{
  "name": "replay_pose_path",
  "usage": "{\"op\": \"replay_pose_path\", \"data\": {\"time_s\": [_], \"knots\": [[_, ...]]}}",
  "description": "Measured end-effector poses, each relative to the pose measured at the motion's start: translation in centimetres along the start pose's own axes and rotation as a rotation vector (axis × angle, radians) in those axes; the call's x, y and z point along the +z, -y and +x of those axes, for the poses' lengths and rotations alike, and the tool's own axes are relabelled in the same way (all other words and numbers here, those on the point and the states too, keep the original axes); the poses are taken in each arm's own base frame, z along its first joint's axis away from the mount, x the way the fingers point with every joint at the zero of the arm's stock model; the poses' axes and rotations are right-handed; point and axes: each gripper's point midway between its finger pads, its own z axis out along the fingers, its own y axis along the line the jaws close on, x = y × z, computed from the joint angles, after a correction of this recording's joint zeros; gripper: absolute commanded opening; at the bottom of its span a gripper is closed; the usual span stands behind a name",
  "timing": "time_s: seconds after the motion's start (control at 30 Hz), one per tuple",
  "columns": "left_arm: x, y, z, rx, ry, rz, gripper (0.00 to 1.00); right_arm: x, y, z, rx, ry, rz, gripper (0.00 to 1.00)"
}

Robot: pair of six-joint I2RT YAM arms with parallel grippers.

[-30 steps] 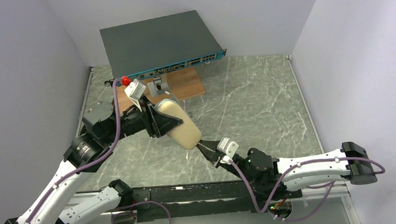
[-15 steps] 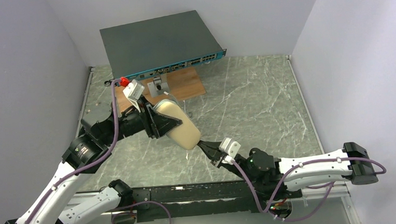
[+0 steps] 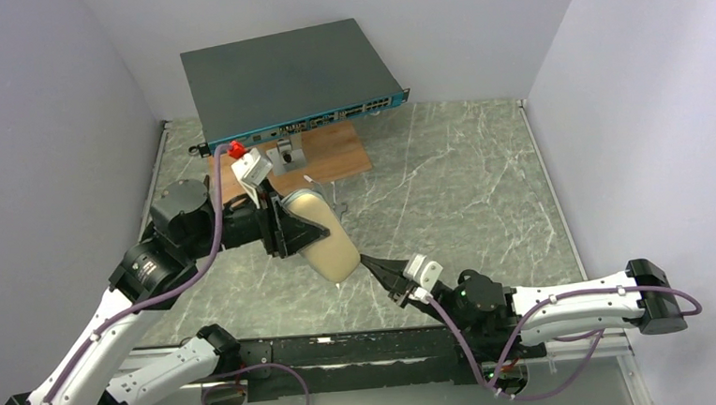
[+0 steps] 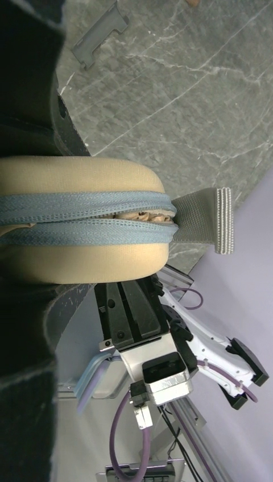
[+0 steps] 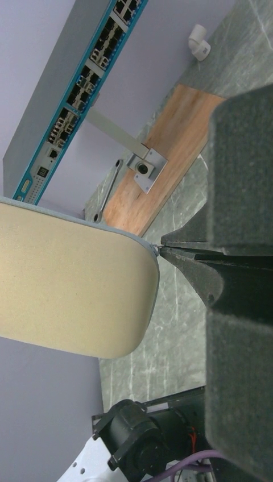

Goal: Open the umbrella

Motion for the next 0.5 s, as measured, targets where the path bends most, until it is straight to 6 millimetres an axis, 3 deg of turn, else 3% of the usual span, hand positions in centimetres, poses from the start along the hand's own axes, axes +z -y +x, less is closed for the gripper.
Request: {"op": "replay_pose_path", "data": {"time_s": [0.5], "knots": [[0.1, -0.1, 1.8, 0.025, -0.074, 0.035, 0.00, 0.2, -0.6, 1.1, -0.043, -0.033, -0.023, 0.00]]}}
